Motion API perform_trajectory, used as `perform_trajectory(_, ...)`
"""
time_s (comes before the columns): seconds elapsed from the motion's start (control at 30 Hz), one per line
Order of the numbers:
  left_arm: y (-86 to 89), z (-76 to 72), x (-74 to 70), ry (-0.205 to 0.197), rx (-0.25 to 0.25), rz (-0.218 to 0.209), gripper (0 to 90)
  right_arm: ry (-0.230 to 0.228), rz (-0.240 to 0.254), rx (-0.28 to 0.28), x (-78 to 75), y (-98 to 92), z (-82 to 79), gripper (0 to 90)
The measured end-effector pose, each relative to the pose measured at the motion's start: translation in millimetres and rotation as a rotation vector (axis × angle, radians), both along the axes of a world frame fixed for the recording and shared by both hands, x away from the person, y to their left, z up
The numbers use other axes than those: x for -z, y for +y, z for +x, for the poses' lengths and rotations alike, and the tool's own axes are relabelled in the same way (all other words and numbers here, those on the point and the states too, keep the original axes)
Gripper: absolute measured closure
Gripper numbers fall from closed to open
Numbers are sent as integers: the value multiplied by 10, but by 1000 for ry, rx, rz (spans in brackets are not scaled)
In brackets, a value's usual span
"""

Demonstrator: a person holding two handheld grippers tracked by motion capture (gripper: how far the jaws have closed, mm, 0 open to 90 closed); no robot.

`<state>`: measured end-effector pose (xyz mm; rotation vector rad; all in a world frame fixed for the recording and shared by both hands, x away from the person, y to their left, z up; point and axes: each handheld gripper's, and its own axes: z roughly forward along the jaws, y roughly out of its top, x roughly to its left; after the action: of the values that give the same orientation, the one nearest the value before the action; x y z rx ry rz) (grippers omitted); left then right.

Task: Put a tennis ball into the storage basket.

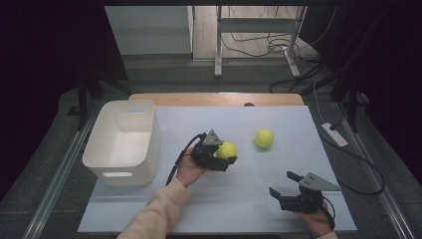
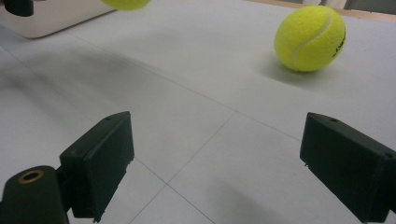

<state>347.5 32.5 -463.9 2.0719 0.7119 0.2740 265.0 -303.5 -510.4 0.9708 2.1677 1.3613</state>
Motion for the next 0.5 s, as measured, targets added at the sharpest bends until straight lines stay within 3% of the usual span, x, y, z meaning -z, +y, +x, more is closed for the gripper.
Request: perform_trajectory(0.5, 151, -72, -108, -31, -25, -33, 271, -2, 4, 1, -4, 2, -1, 97)
